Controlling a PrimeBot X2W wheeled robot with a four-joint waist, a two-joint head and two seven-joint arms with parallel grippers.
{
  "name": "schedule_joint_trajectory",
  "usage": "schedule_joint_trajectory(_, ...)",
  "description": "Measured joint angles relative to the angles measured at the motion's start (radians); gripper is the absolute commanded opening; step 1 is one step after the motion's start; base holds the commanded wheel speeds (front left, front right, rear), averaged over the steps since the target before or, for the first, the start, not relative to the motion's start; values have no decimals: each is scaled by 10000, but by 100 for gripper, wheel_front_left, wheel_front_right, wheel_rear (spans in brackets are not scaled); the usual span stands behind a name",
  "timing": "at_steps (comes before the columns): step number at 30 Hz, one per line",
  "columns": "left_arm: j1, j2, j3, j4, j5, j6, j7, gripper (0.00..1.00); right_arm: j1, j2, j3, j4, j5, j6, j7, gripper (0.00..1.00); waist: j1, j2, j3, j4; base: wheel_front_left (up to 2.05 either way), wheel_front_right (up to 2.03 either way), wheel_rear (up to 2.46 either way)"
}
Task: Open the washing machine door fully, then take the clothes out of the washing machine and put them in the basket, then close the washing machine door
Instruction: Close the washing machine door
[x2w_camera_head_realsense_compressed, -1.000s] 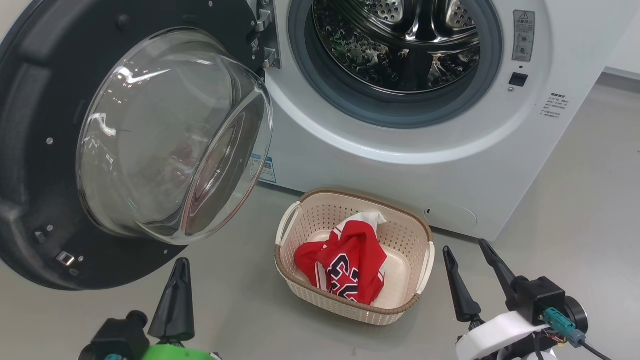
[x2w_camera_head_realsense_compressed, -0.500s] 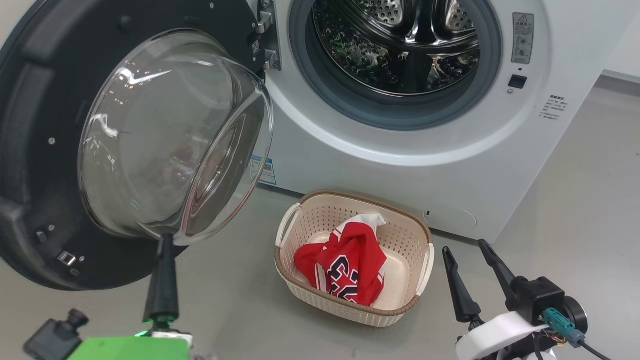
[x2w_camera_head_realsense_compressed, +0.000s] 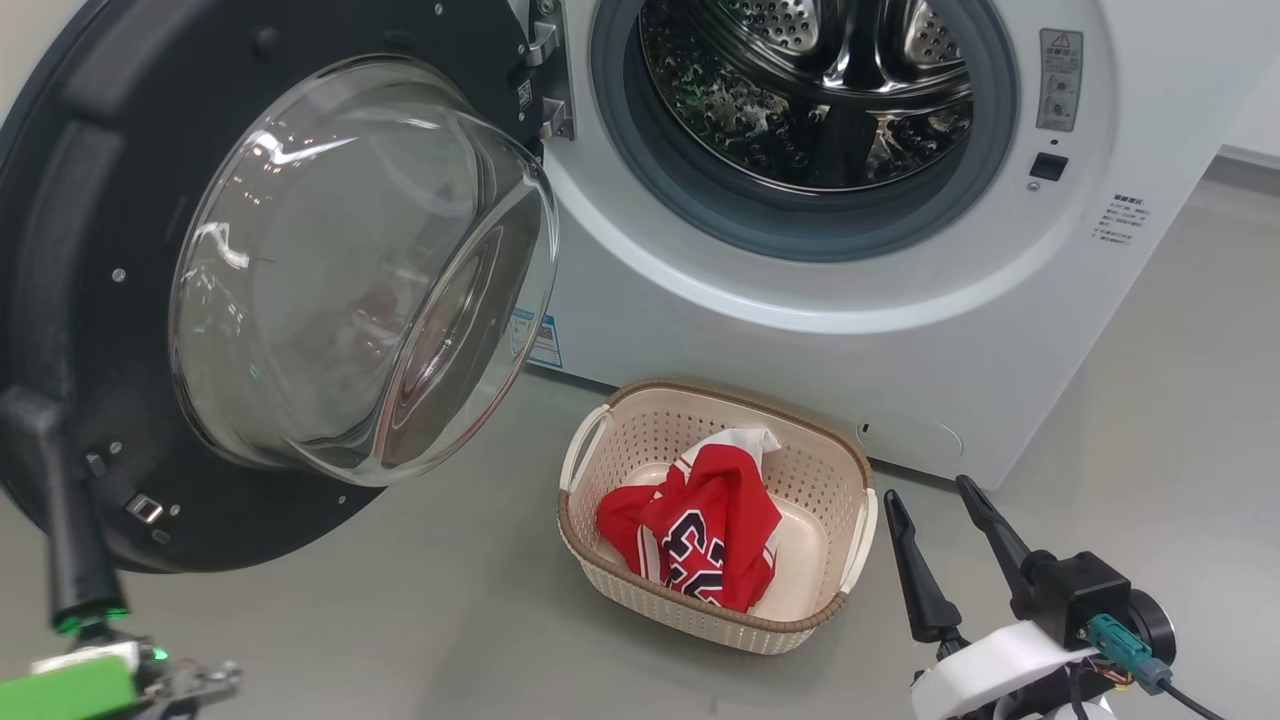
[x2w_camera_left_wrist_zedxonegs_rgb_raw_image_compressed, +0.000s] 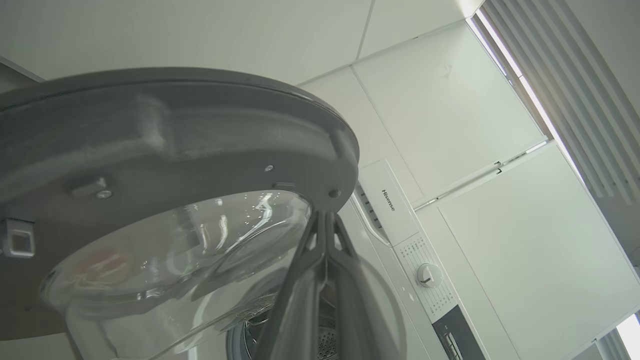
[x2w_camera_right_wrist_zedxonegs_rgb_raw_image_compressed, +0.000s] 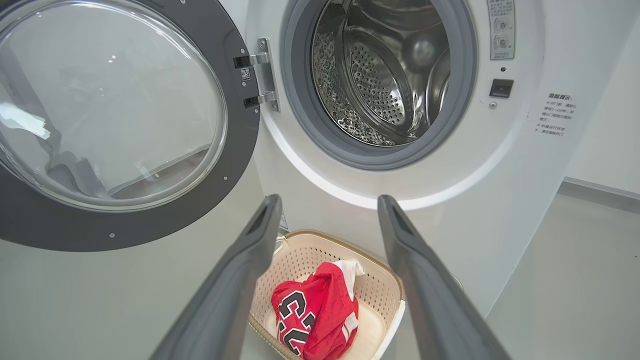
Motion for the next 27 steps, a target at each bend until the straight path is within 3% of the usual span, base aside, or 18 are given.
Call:
schedule_joint_trajectory(13,-349,1014,2596,692,-1112,36,-29,0,-1,-199,-13,-196,-4,0,117,100,0,0,333,199,0,0,0)
schedule_joint_trajectory(20,-783,1779,3269,1960,-2142,506,491,0,-9,-242,12,-332,-10,2,217,100,0,0,517,234,0,0,0)
schedule_joint_trajectory(27,-1224,2366,3164,3162,-3072,926,1626,0,-30,-316,81,-449,-71,15,309,100,0,0,704,164,0,0,0)
